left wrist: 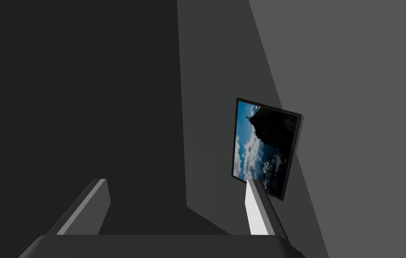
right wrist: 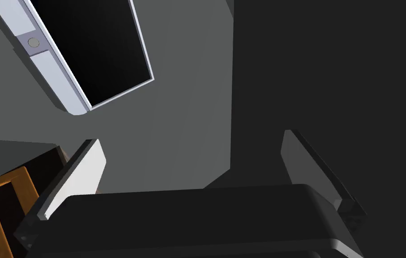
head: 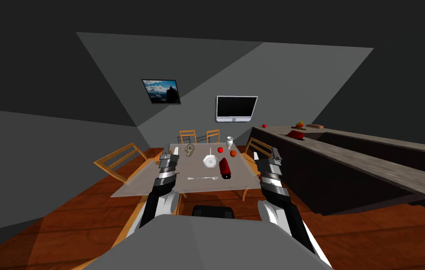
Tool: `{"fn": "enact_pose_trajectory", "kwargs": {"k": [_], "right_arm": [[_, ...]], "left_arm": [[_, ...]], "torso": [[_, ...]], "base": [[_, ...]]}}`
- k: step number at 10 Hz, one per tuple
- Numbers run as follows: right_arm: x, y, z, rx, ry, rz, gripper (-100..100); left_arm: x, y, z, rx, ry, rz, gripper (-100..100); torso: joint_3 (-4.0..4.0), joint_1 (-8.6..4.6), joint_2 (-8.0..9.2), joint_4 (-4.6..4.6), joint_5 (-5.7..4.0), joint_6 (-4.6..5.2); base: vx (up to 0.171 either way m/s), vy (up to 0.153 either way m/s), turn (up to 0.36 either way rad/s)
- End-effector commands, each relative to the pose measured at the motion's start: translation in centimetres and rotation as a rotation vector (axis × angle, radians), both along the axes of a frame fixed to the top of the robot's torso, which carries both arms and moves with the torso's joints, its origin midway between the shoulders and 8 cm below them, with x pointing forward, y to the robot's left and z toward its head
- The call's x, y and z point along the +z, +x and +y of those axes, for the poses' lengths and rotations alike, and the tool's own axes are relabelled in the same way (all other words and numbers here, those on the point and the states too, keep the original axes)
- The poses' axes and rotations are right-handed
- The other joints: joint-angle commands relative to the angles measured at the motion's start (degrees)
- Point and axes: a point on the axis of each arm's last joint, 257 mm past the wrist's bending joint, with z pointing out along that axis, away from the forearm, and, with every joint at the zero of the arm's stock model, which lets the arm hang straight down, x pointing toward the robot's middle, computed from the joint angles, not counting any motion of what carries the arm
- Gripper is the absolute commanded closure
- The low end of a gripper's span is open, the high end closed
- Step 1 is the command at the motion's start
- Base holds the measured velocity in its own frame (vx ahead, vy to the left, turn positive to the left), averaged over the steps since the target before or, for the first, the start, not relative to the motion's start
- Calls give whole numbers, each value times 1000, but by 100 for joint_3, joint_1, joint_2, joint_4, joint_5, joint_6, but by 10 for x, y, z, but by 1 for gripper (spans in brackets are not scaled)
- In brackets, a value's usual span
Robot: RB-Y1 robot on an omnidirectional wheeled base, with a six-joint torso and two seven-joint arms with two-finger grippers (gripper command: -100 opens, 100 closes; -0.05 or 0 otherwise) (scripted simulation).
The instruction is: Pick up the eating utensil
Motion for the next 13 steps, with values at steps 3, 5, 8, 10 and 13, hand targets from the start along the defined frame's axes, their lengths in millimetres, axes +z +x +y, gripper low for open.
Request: {"fn": "enact_pose_trajectory", "kwargs": {"k": [3,5,8,10,13], "right_arm": [[0,0,0,0,0,0,0],[0,0,0,0,0,0,0],[0,0,0,0,0,0,0],[0,0,0,0,0,0,0],[0,0,0,0,0,0,0]], "left_arm": [[-21,15,0,-34,75,78,-100],[-42,29,7,-42,106,151,-100],[-69,46,20,-39,122,240,-100],[-96,61,37,-27,126,328,-100],[-121,71,49,-16,117,401,-100]], "torso": [[7,-3,12,2,-1,0],[14,-7,24,5,-1,1],[16,-10,27,7,-2,0],[16,-4,28,6,-1,1],[14,-10,25,6,-2,1]], "base": [[-37,-14,-29],[-79,-30,-49],[-70,-30,-53],[-92,-24,-104],[-57,-31,-48]]}}
